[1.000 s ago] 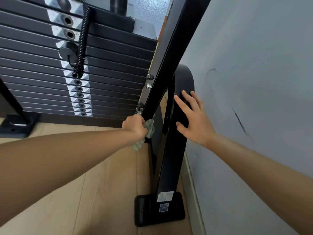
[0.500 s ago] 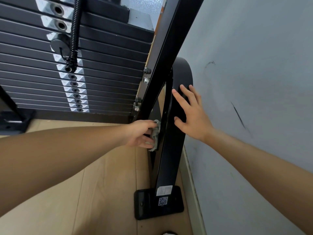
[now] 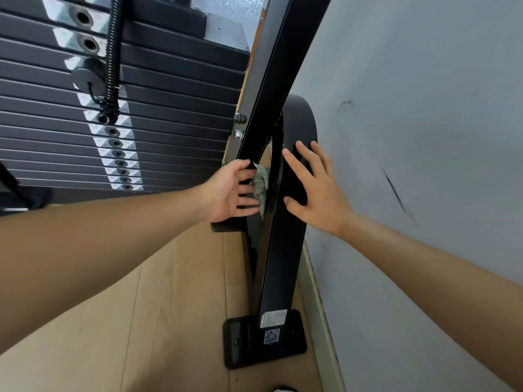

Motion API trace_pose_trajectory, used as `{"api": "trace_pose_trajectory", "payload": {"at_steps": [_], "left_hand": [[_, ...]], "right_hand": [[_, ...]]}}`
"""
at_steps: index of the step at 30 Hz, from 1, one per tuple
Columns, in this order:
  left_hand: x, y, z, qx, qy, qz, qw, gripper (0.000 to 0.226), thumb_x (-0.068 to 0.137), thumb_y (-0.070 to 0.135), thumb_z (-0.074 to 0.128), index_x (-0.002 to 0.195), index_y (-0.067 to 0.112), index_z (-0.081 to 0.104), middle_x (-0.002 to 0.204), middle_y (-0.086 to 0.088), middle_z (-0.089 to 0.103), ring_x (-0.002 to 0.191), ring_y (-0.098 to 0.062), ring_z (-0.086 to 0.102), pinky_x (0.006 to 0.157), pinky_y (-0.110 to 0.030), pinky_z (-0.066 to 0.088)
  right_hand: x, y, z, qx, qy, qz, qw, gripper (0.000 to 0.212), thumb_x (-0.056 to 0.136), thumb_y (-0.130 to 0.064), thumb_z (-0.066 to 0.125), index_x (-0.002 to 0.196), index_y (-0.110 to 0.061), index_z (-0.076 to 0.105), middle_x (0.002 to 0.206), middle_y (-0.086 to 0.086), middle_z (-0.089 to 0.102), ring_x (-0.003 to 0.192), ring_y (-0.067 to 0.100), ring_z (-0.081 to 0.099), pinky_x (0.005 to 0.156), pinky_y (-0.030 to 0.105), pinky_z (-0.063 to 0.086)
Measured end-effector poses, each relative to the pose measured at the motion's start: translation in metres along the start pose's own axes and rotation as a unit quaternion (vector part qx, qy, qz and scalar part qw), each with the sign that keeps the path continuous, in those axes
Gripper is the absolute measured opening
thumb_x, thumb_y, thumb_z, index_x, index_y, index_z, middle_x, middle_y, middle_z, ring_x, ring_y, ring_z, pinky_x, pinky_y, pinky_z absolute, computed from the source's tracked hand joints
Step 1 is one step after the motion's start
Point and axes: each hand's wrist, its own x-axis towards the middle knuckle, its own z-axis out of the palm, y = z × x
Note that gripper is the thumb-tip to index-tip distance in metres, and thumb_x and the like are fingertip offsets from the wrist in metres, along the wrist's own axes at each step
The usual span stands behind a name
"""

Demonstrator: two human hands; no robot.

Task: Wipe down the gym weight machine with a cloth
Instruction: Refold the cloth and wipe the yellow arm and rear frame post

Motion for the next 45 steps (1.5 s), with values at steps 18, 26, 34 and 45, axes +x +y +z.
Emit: {"api": "trace_pose_trajectory", "payload": {"at_steps": [18,26,34,45], "left_hand": [[0.003,0.007,0.022,-0.007,0.017,0.008,1.000,0.065,0.092,0.064,0.038,0.138,0.023,0.058,0.130,-0.012,0.066,0.120,-0.032,0.061,0.103,-0.045,0.046],[0.005,0.040,0.022,-0.067,-0.011,0.057,0.996,0.066,0.091,0.063,0.039,0.135,0.020,0.062,0.130,-0.009,0.068,0.122,-0.031,0.060,0.109,-0.047,0.041],[-0.001,0.026,0.010,0.032,-0.074,0.000,0.997,0.066,0.090,0.070,0.033,0.137,0.031,0.059,0.130,-0.004,0.069,0.127,-0.029,0.058,0.111,-0.054,0.039],[0.005,-0.012,0.000,0.114,-0.039,-0.120,0.985,0.053,0.108,0.049,0.032,0.149,0.018,0.045,0.155,-0.018,0.042,0.123,-0.045,0.058,0.096,-0.046,0.057]], "right_hand": [[-0.002,-0.005,0.001,-0.008,-0.009,0.016,1.000,0.088,0.090,-0.038,0.065,0.160,-0.029,0.013,0.168,-0.002,0.003,0.154,0.022,-0.011,0.117,0.048,0.033],[-0.005,-0.006,0.004,-0.014,-0.006,0.013,1.000,0.085,0.092,-0.038,0.063,0.160,-0.027,0.014,0.168,-0.001,0.002,0.154,0.021,-0.012,0.117,0.045,0.028],[-0.006,-0.005,0.006,-0.015,0.003,0.005,1.000,0.085,0.091,-0.037,0.063,0.160,-0.024,0.016,0.168,0.003,0.005,0.155,0.026,-0.008,0.115,0.048,0.034],[-0.005,-0.015,0.016,0.011,0.019,0.033,0.999,0.086,0.092,-0.040,0.064,0.160,-0.024,0.014,0.168,0.001,0.002,0.154,0.023,-0.014,0.122,0.047,0.020]]}}
